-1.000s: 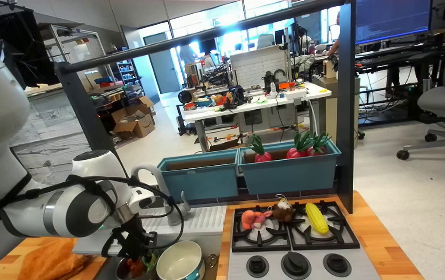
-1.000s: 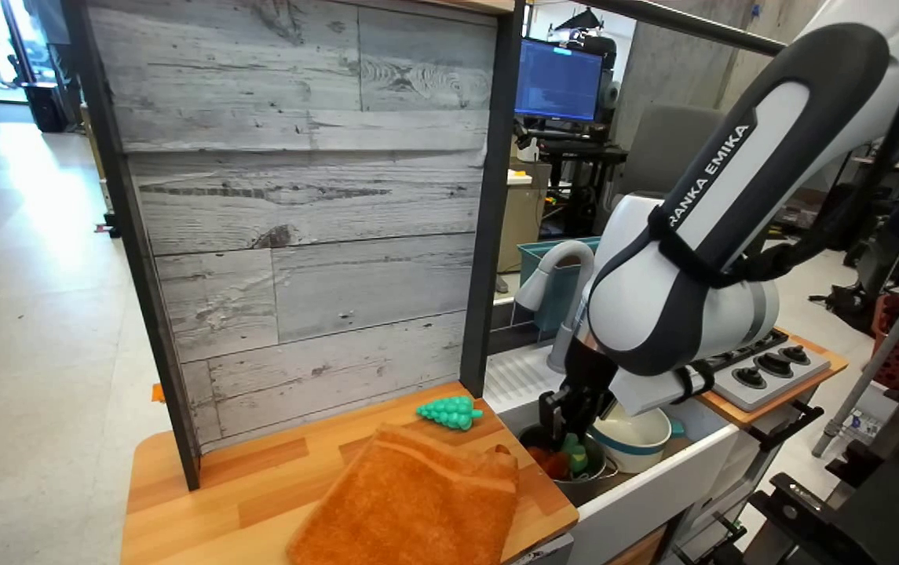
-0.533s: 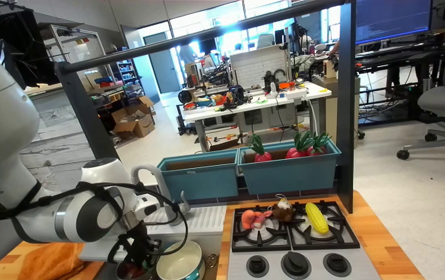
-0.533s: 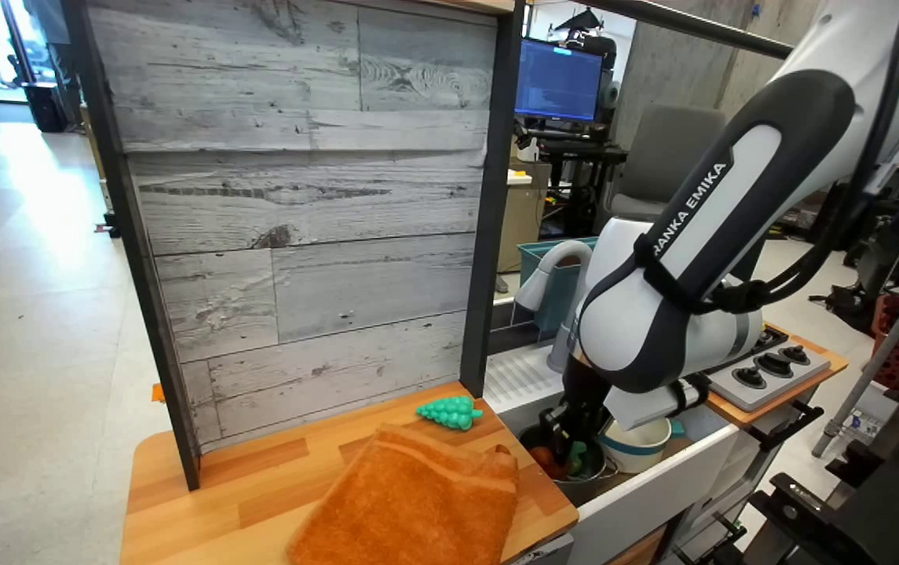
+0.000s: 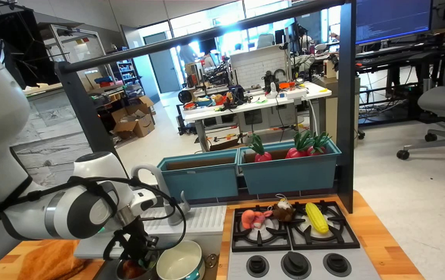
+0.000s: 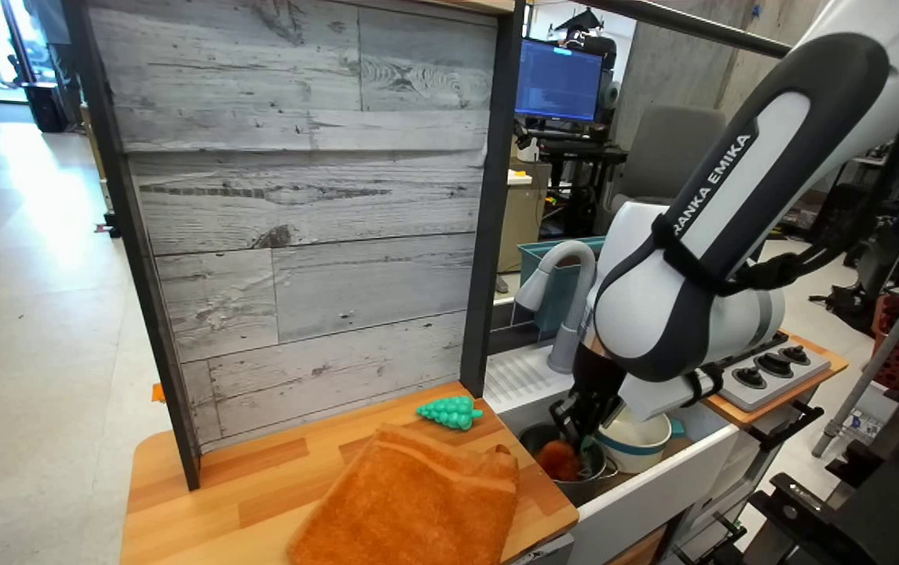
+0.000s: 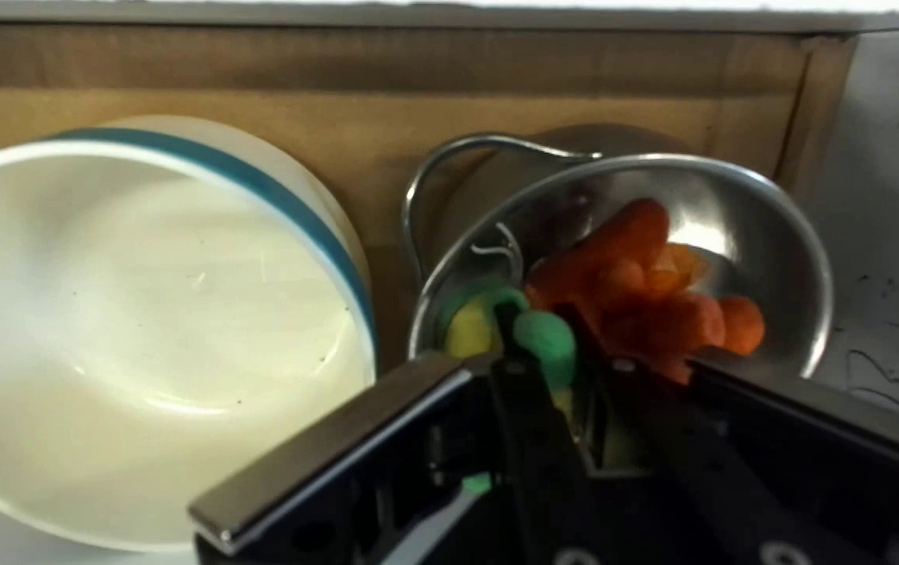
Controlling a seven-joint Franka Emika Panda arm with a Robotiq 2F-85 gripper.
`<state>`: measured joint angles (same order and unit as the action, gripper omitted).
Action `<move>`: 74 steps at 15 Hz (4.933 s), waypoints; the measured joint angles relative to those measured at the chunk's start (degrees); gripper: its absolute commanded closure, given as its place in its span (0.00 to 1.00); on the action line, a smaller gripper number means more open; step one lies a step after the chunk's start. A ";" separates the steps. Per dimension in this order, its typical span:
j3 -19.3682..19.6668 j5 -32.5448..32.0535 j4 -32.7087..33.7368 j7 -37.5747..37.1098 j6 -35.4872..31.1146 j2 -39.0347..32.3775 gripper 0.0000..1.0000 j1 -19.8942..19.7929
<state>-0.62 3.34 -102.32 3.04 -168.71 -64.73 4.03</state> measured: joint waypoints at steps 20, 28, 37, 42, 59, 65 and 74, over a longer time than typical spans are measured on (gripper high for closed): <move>-7.45 0.77 -18.57 -6.00 -25.07 19.67 0.97 -37.78; 1.49 10.86 0.13 -17.00 -29.12 6.02 0.57 -28.21; 2.46 11.96 3.28 -18.91 -28.38 2.58 0.00 -26.45; 2.11 10.69 1.06 -17.41 -23.77 4.64 0.00 -28.25; 6.79 4.88 1.21 -5.73 -1.23 5.55 0.00 -27.86; -6.87 4.21 4.07 10.53 7.55 5.90 0.00 -41.56; 1.39 0.62 4.67 10.64 -1.30 6.14 0.00 -35.71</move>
<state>0.77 3.96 -97.66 13.68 -170.01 -58.59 -31.69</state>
